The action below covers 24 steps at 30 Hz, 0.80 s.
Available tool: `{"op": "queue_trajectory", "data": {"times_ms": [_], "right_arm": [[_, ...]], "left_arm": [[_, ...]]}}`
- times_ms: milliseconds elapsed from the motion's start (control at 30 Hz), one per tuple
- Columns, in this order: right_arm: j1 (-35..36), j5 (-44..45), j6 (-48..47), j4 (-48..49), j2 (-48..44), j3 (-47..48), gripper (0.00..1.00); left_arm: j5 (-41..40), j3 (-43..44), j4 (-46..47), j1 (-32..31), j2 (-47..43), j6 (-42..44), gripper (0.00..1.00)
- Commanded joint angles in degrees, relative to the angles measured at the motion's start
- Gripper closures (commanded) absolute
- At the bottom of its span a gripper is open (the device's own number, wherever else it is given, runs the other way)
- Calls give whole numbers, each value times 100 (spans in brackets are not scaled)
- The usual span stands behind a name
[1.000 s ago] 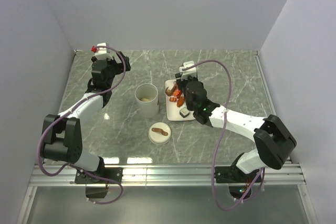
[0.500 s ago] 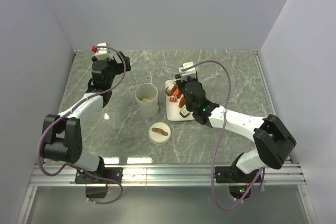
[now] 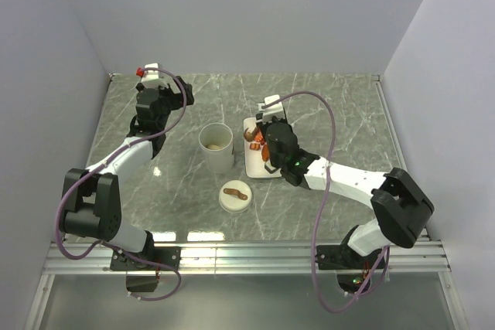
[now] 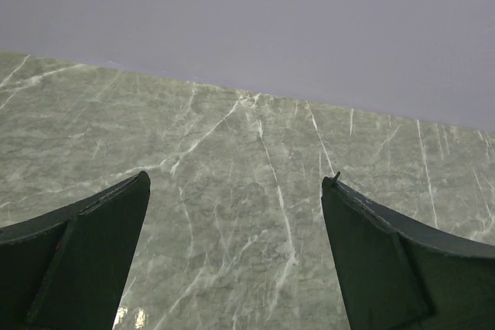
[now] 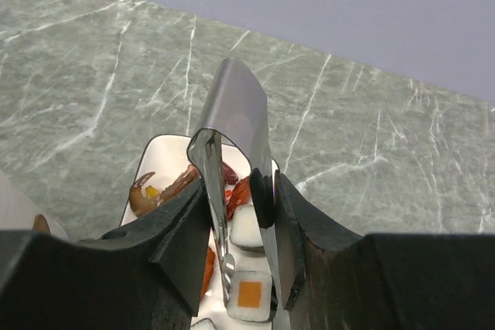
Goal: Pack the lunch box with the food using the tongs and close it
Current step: Pick up the food using the clamp
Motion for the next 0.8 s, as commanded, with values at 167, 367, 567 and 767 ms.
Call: {"op": "queue_trajectory", "data": {"times_ms": [167,367,567,767], "right_arm": [[134,476,-304,53,-7,354,72],[221,661,-867,316,-288,539,72],[266,160,-1087,519,-490,768,73],[222,-1305,-859,695,-473,1311,73]], "left_arm": [[-65,99,173,-70,-189,79,1],[-91,116,155,-70,-172,88,1],[-109,116,146,-70,-172,88,1],[-127,187,94,-70,-102,70,1]]}}
